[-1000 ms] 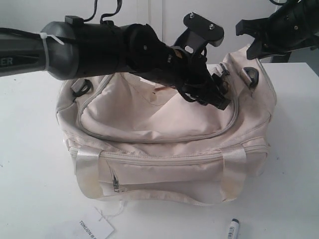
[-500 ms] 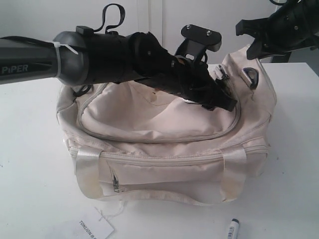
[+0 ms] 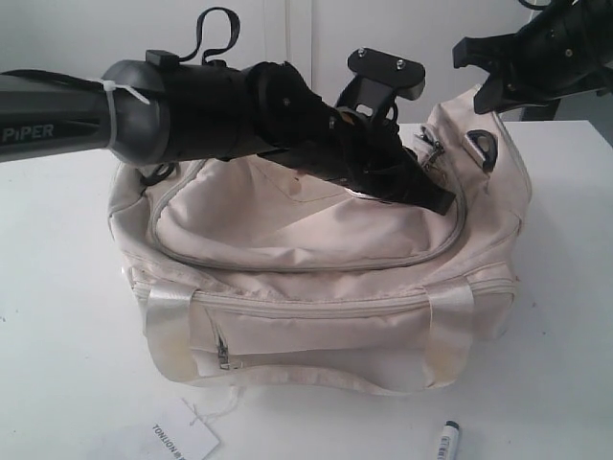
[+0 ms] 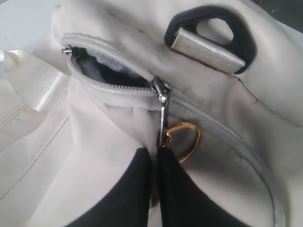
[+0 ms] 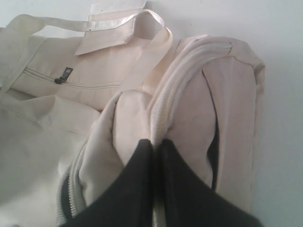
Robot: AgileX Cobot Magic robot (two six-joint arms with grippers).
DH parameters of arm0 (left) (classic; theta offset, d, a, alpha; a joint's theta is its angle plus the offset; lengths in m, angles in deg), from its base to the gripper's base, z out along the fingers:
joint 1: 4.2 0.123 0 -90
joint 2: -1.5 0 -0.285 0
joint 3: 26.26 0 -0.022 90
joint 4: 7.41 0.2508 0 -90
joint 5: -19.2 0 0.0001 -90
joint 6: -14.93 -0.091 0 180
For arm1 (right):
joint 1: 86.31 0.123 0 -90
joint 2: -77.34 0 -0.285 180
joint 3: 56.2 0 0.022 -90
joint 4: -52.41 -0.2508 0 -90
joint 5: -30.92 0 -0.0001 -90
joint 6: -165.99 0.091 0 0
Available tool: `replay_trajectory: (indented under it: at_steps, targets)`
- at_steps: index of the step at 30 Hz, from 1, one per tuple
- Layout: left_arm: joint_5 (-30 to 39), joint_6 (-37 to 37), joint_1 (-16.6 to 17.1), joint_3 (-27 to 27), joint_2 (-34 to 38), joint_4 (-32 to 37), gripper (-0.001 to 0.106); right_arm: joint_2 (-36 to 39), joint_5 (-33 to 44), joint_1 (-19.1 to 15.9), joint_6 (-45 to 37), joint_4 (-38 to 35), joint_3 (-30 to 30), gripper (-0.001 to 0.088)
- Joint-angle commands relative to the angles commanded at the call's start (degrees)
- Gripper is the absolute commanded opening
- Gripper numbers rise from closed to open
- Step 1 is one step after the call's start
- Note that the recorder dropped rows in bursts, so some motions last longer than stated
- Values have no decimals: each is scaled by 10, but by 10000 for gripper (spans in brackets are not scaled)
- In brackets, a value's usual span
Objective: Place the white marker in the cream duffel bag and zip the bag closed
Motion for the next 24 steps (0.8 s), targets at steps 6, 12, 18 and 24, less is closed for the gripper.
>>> replay_trajectory:
  at_steps: [6, 12, 18, 24]
  targets:
    - [13, -5, 0, 0, -11, 0, 0, 0, 0, 0, 0, 0, 0, 0]
    - [15, -26, 0, 0, -11, 0, 0, 0, 0, 0, 0, 0, 0, 0]
    - [15, -55, 0, 0, -21, 0, 0, 0, -1, 0, 0, 0, 0, 0]
    - [21, -103, 0, 0, -26, 2, 131, 0, -1, 0, 0, 0, 0, 0]
